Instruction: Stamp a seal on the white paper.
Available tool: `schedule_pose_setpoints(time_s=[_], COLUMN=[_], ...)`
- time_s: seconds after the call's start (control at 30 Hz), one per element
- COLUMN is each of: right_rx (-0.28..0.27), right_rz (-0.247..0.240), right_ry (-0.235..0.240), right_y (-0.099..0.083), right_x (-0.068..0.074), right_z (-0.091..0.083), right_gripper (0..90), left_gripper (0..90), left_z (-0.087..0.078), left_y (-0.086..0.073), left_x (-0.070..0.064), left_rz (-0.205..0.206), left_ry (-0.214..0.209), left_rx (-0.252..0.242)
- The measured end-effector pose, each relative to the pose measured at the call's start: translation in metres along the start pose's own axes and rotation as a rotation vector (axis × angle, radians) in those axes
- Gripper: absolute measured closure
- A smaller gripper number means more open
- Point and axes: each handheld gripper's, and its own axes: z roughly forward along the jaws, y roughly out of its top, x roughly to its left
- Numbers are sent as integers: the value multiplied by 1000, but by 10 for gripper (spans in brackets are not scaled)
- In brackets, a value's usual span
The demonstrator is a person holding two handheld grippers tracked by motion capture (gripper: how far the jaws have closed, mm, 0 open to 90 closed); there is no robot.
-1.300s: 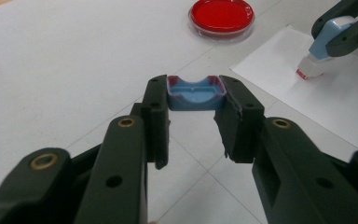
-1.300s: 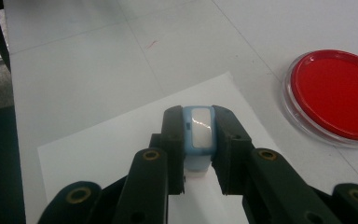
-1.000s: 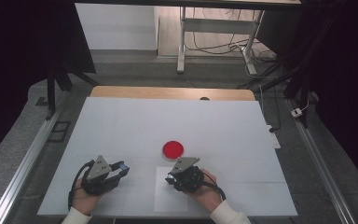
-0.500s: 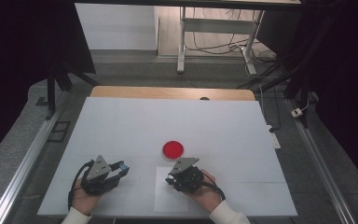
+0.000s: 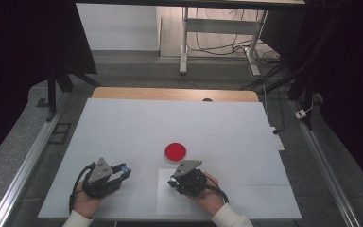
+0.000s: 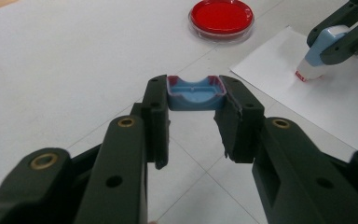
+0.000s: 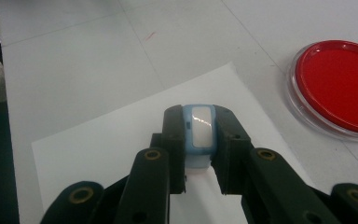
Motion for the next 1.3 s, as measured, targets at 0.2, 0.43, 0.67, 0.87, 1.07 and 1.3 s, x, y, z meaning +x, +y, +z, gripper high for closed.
schedule_pose_setpoints(time_s=[0.2, 0.43, 0.67, 0.87, 1.07, 1.3], right_rx=[-7, -9, -9, -24, -33, -39], right_rz=[-4, -12, -9, -16, -45, -32], right_ry=[-2, -7, -5, -9, -31, -24], right_y=[-1, -1, -1, -2, -2, -1], right_x=[1, 1, 1, 2, 5, 3], right_z=[0, 0, 0, -1, -1, -5], right_gripper=[761, 761, 758, 757, 754, 753], left_gripper=[654, 653, 653, 653, 653, 653], left_z=[0, 0, -1, -1, -1, 0], left_y=[0, 0, -1, -1, -1, -1], left_x=[0, 1, 2, 4, 3, 4], left_rz=[-2, -2, -2, -3, -3, -5], left_ry=[0, 2, 3, 4, 5, 4], left_rx=[0, 1, -1, 0, 0, 1])
